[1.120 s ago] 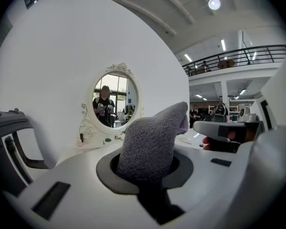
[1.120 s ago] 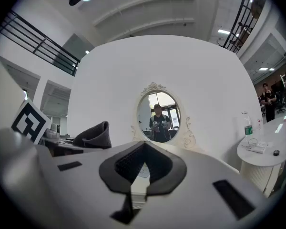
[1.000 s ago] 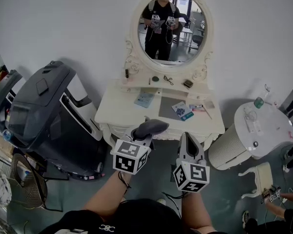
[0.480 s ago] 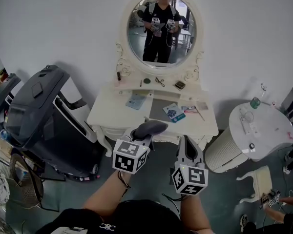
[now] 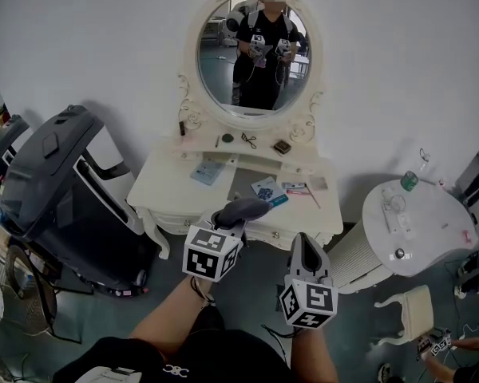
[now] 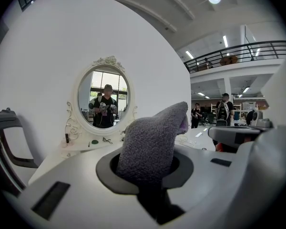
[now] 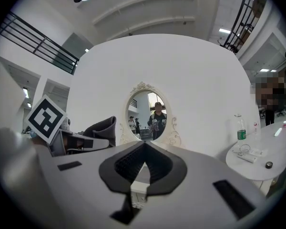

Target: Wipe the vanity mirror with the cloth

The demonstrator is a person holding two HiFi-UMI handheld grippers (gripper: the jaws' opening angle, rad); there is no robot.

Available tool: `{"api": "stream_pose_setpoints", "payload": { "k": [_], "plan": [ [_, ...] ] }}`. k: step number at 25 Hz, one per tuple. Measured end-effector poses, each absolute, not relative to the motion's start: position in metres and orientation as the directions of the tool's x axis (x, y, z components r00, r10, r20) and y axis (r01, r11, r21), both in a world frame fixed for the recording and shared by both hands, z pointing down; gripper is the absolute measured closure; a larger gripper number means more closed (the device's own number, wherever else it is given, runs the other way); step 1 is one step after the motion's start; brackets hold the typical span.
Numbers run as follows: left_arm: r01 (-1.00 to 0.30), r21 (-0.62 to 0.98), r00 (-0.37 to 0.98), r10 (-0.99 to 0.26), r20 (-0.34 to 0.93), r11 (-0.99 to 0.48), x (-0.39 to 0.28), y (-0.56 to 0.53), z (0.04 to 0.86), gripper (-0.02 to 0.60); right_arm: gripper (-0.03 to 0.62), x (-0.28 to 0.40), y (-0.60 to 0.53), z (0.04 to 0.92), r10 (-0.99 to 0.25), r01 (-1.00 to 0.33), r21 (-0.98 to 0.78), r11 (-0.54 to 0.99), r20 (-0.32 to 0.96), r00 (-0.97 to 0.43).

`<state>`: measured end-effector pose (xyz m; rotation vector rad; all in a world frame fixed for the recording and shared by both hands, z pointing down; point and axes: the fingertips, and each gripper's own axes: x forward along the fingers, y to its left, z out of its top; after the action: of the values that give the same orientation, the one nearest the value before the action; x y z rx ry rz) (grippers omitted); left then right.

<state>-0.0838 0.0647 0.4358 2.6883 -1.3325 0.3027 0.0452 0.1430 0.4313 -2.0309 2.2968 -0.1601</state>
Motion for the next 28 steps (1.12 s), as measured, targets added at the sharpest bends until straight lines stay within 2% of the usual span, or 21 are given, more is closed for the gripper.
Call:
{"api": "stream_pose_setpoints", "payload": {
  "k": [7, 16, 21, 28],
  "plan": [
    [-0.8, 0.046, 0.592, -0.773, 0.229, -0.599, -0.069, 0.006, 0.44, 0.506, 0.583, 0.062, 0.103, 0.439, -0.993, -0.99, -0.097, 0.107, 0.038, -0.111],
    [-0.832, 0.102, 0.554, -0.81, 0.195, -0.545, -0.072, -0.139, 0.424, 0.506, 0.583, 0.08, -0.014, 0.429, -0.993, -0.992, -0.093, 0.089, 0.07, -0.095],
    [-0.865, 0.134, 0.5, -0.852, 0.155, -0.484, -0.097, -0.23, 0.386, 0.506, 0.583, 0.07, -0.085, 0.417, -0.991, -0.991, -0.08, 0.105, 0.074, -0.111],
    [-0.928, 0.001, 0.373, -0.928, 0.022, -0.373, -0.146, -0.34, 0.288, 0.506, 0.583, 0.053, -0.161, 0.422, -0.984, -0.986, -0.094, 0.14, 0.094, -0.148]
  ]
}}
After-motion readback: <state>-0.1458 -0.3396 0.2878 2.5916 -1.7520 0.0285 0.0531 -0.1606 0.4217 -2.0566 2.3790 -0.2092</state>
